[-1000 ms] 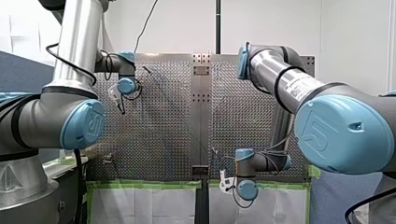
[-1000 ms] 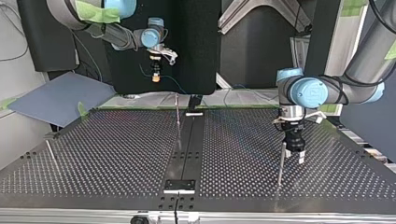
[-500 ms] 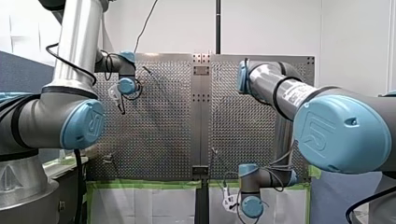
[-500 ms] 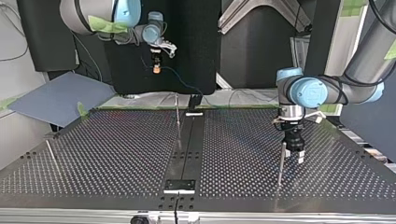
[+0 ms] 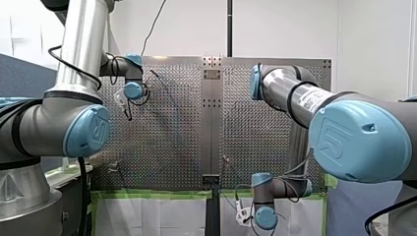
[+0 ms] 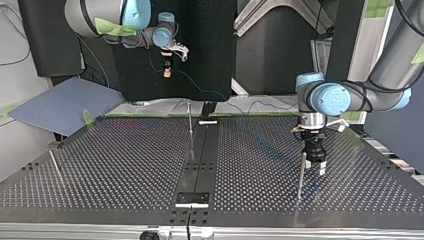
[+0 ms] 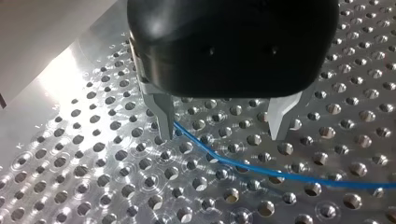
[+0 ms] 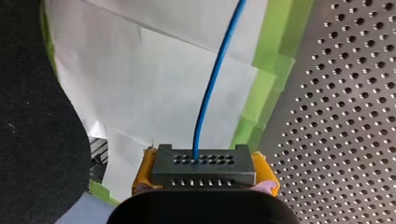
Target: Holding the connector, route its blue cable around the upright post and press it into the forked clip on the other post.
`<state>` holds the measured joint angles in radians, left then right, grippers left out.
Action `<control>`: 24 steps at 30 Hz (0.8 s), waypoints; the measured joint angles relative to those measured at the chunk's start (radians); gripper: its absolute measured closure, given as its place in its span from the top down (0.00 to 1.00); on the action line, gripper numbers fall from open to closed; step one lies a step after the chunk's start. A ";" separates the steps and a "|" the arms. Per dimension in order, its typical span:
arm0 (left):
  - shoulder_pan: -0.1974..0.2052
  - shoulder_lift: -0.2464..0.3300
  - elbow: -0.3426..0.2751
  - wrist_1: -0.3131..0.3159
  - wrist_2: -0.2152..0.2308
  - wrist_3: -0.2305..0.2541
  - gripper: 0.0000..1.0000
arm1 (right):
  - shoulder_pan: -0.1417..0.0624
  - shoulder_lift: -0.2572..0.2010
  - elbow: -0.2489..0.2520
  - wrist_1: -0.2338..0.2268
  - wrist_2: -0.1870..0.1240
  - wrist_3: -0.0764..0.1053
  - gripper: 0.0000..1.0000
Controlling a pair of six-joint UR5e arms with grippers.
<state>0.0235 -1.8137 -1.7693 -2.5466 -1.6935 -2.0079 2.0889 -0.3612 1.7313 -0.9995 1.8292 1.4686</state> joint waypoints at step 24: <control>-0.021 0.000 0.000 -0.056 -0.021 -0.013 1.00 | -0.029 -0.207 0.024 0.174 0.013 0.010 0.00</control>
<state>0.0023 -1.8137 -1.7696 -2.6025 -1.7141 -2.0207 2.0601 -0.5677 1.7553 -0.8259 1.8420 1.4791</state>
